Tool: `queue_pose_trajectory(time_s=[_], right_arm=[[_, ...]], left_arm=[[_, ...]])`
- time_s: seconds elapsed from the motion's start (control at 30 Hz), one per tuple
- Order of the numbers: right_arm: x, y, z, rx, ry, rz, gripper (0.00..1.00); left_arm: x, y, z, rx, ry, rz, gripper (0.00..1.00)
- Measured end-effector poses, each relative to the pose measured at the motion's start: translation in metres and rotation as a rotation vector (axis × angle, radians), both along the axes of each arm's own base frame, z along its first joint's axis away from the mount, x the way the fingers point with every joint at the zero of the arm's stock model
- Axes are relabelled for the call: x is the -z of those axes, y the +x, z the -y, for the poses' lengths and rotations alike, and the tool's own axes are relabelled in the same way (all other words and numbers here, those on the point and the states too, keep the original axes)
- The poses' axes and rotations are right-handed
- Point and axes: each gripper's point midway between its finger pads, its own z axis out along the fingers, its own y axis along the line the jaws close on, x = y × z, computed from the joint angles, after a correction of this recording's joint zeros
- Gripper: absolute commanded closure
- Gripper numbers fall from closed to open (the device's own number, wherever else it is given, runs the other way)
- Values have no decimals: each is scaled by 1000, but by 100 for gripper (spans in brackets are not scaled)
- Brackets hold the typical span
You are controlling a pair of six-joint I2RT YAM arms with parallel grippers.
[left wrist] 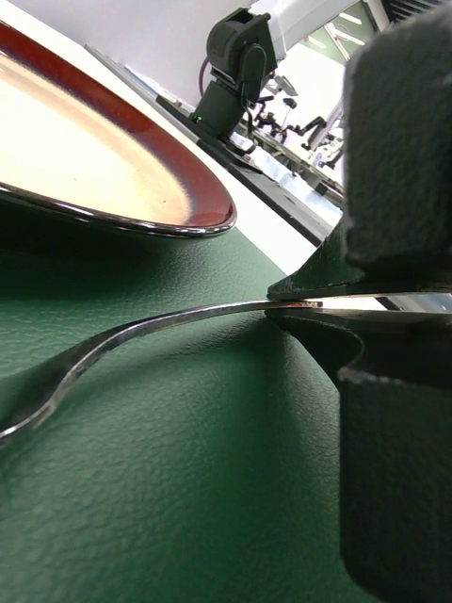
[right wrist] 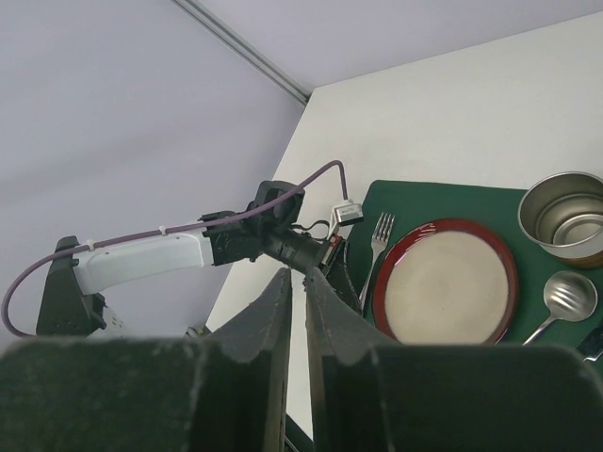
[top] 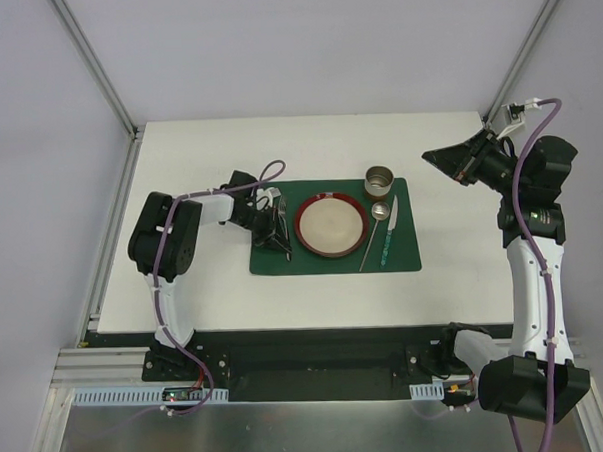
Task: Set the dinner table for one person
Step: Place the fork on the napkin.
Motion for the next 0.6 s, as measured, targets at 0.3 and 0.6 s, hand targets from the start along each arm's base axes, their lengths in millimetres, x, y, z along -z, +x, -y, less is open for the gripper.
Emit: queue_pose_trajectory(time_s=[0.3, 0.6], right_arm=[[5, 1, 0, -1, 3, -9, 89], [5, 1, 1, 2, 3, -10, 90]], left_arm=[[0, 4, 1, 25, 2, 2, 100], [2, 7, 5, 54, 7, 1, 100]])
